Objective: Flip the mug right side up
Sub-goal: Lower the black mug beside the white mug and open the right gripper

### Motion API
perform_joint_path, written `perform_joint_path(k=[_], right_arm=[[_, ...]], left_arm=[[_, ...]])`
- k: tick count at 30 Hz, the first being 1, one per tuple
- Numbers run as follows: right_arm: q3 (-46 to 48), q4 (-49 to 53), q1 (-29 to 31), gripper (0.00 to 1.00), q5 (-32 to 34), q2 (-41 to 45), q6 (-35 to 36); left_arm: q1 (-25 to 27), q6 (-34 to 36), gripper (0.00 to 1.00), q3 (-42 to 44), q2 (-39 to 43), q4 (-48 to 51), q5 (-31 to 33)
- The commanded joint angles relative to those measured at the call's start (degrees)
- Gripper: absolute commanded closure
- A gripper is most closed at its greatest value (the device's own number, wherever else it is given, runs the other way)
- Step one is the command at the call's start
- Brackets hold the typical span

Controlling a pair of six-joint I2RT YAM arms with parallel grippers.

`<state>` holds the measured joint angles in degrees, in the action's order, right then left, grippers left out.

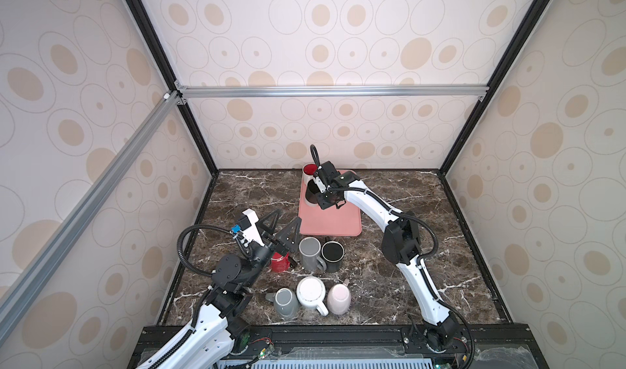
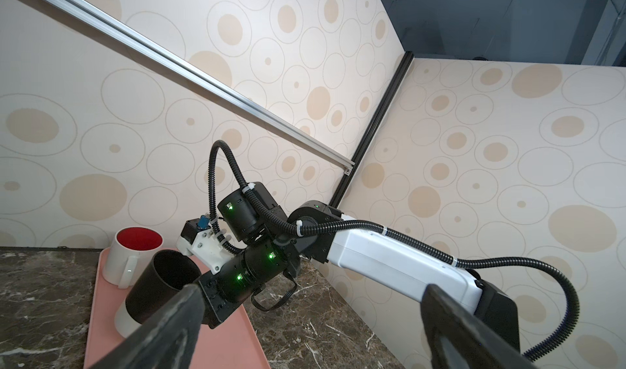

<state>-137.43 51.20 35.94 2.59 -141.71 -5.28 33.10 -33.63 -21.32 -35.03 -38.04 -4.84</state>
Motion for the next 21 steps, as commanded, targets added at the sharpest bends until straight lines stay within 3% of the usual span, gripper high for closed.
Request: perform_joint_path(k=[1, 12, 21], right_arm=[[-3.9, -2.0, 0.6, 1.0, -0.1, -1.3, 0.3], [-7.2, -1.5, 1.0, 0.96, 4.6, -5.5, 0.4], [-6.8, -3.3, 1.3, 0.58, 2.9, -5.6, 0.3]], left_arm=[[-0.1, 1.0, 0.01, -0.2, 0.3, -1.0, 0.9], [-0.2, 0.8, 0.01, -0.2, -0.5, -1.2, 0.8], [-0.1, 0.8, 0.01, -0.1, -1.2, -1.4, 0.7]])
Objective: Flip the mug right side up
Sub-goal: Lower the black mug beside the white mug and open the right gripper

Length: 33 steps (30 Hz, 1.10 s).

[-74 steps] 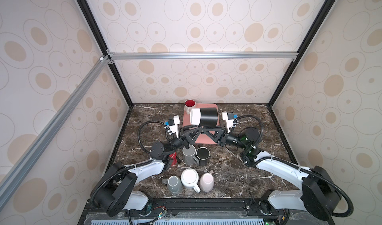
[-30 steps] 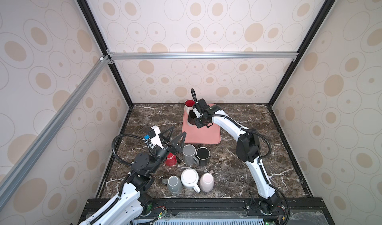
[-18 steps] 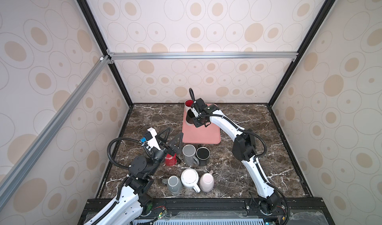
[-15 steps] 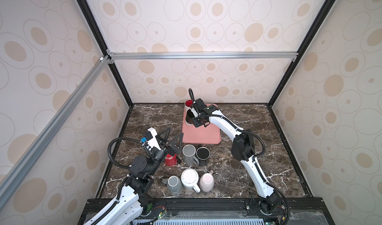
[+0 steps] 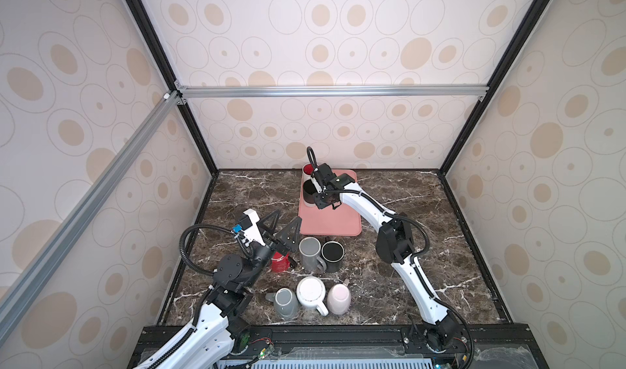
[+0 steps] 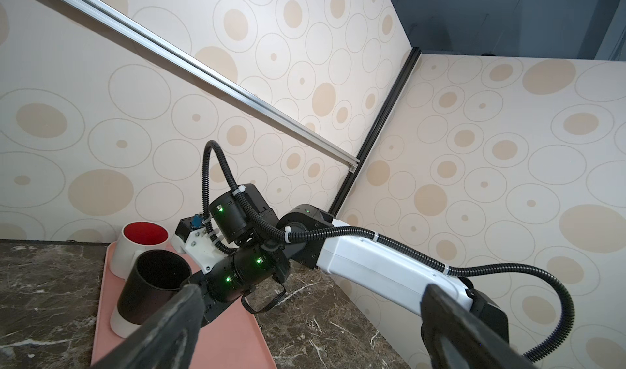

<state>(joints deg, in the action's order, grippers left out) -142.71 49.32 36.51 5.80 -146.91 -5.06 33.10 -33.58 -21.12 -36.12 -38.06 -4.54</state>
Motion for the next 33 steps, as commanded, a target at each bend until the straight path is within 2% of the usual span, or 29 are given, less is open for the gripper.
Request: perform_joint_path(k=[1, 7, 13, 19, 25, 30, 33], right_arm=[[-1.2, -1.9, 0.7, 0.56, -0.7, -0.4, 0.1], [3.9, -6.3, 0.7, 0.47, -0.4, 2.7, -0.9], [16.1, -14.8, 0.2, 0.43, -0.1, 10.6, -2.7], [32.1, -26.9, 0.1, 0.34, -2.8, 23.3, -4.2], [45.7, -31.9, 0.1, 0.28, -6.2, 36.7, -7.0], [61.4, -36.1, 0.6, 0.25, -8.5, 49.2, -10.9], [71.4, -38.8, 1.0, 0.18, -9.6, 56.6, -13.2]], left_arm=[[-0.1, 0.8, 0.01, -0.3, -0.2, -1.4, 0.4], [-0.1, 1.0, 0.01, -0.2, -0.3, -1.2, 0.7], [-0.1, 1.0, 0.01, -0.4, -0.4, -0.8, 0.7], [-0.1, 0.5, 0.01, -0.9, -0.2, -0.1, 0.6], [-0.1, -0.5, 0.0, -1.7, 0.0, 1.8, 1.2], [-0.1, -1.0, 0.01, -2.3, -0.5, 3.7, 0.2], [-0.2, -0.9, 0.01, -3.7, -1.9, 5.7, -1.3]])
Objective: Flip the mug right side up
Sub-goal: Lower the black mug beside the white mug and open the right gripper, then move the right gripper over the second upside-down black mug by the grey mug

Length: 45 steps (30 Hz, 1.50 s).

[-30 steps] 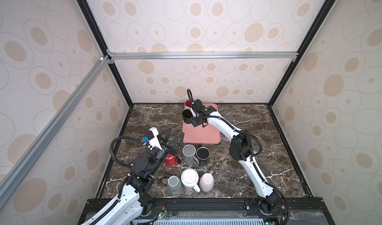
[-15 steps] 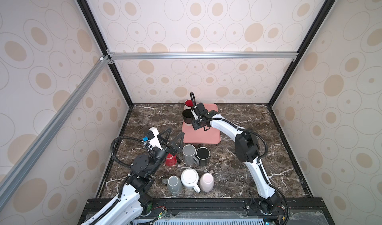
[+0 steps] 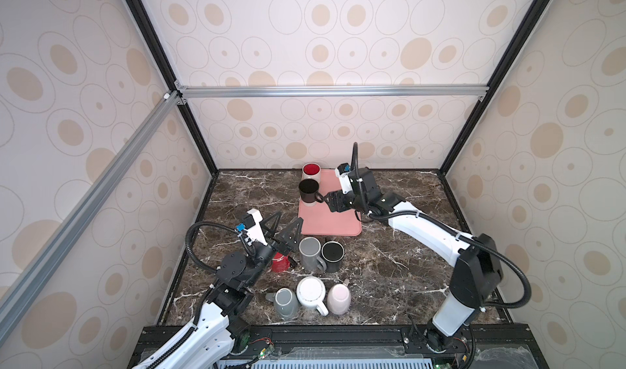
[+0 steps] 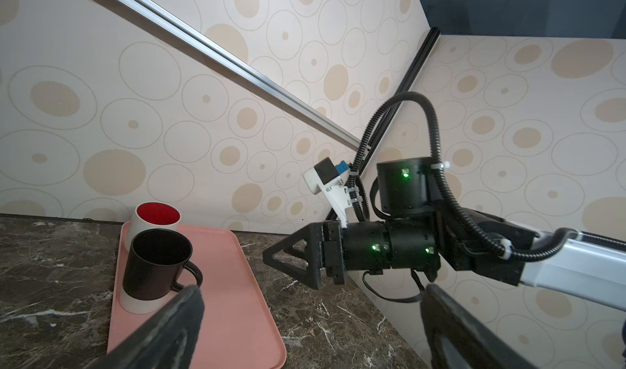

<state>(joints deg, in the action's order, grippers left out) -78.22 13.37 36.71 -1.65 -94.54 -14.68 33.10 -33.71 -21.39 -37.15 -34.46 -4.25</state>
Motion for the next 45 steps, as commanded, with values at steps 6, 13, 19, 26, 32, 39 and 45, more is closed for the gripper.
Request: perform_joint_path(k=[6, 13, 19, 26, 32, 39, 45], right_arm=[[18.1, -0.6, 2.6, 0.13, -3.5, 13.6, -3.7], [19.7, 7.4, 6.6, 0.01, -7.8, 13.8, 3.6], [17.9, 8.3, 10.6, 0.01, -4.7, 10.2, 4.5], [15.8, 7.3, 14.8, 0.0, 5.6, 5.7, 2.3], [15.6, 6.0, 15.2, 0.01, 9.1, 3.7, -0.5], [15.6, 8.2, 15.2, 0.13, 12.4, 2.6, -4.1], [20.0, 8.5, 15.2, 0.18, 19.7, 6.3, -10.9]], left_arm=[[-0.1, 0.1, 0.01, -6.6, -5.5, 7.1, -5.2], [0.2, -0.6, 0.01, -8.0, -8.9, 8.6, -7.2], [0.2, -0.6, 0.01, -7.5, -8.2, 8.6, -6.4], [0.3, -1.0, 0.01, -6.9, -7.9, 8.6, -6.1], [0.3, -0.9, 0.01, -6.7, -7.7, 8.9, -5.8], [0.2, -0.5, 0.01, -6.3, -7.2, 9.2, -5.7], [0.2, 0.1, 0.01, -6.6, -7.8, 9.0, -6.6]])
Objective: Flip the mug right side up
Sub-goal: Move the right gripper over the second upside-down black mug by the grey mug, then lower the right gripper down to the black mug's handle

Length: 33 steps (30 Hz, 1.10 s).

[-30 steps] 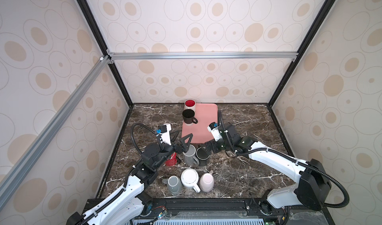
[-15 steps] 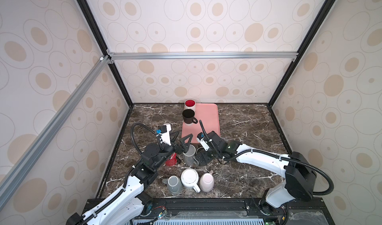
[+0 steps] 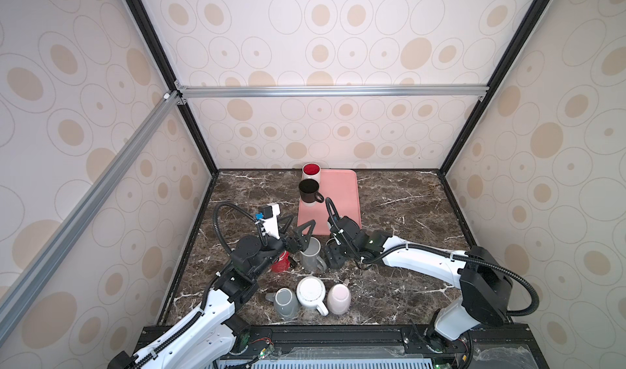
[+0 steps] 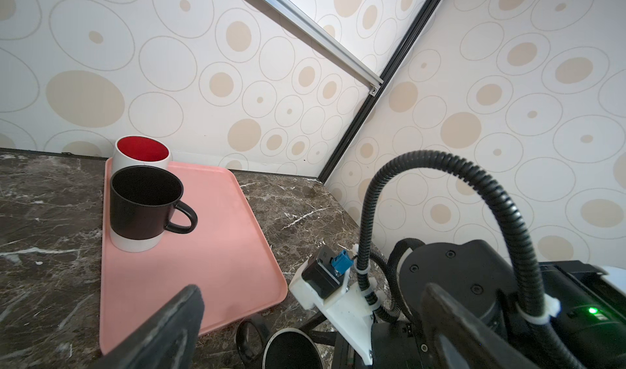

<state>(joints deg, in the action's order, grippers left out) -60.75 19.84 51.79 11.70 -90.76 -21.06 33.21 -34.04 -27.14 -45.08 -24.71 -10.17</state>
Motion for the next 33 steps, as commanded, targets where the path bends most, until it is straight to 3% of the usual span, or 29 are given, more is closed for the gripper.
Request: perform_joint_path(k=[1, 4, 7, 13, 20, 23, 27, 33], right_arm=[[3.3, 1.8, 0.1, 0.18, 7.2, 3.1, -5.3], [4.8, 2.4, 0.1, 0.17, 10.9, 5.0, -8.4], [6.0, 1.2, 0.1, 0.07, 10.7, 6.4, -9.2], [10.0, -7.0, -1.4, 0.01, -1.7, 10.4, -6.9], [12.8, -11.5, -1.6, 0.05, -21.9, 12.6, -7.2], [13.9, -11.9, -1.6, 0.06, -25.1, 14.7, -7.3], [12.6, -5.4, -2.1, 0.07, -21.6, 17.9, -1.8], [10.1, -3.1, -13.7, 0.09, -37.7, 16.4, 7.0]], left_arm=[[0.1, 0.5, 0.01, -0.9, -0.1, -0.8, -0.9], [0.1, 0.8, 0.0, -1.5, -1.2, -0.5, -1.6], [0.1, 1.0, 0.01, -2.1, -1.9, 0.0, -2.2], [0.1, 1.8, 0.01, -3.4, -3.2, 1.7, -3.6], [0.3, 1.7, 0.01, -4.4, -5.6, 2.1, -5.2], [0.4, 1.7, 0.01, -5.3, -6.9, 2.2, -6.0], [0.8, 2.1, 0.01, -6.5, -8.2, 2.8, -6.6], [1.3, 2.4, 0.01, -7.5, -9.4, 3.2, -6.8]])
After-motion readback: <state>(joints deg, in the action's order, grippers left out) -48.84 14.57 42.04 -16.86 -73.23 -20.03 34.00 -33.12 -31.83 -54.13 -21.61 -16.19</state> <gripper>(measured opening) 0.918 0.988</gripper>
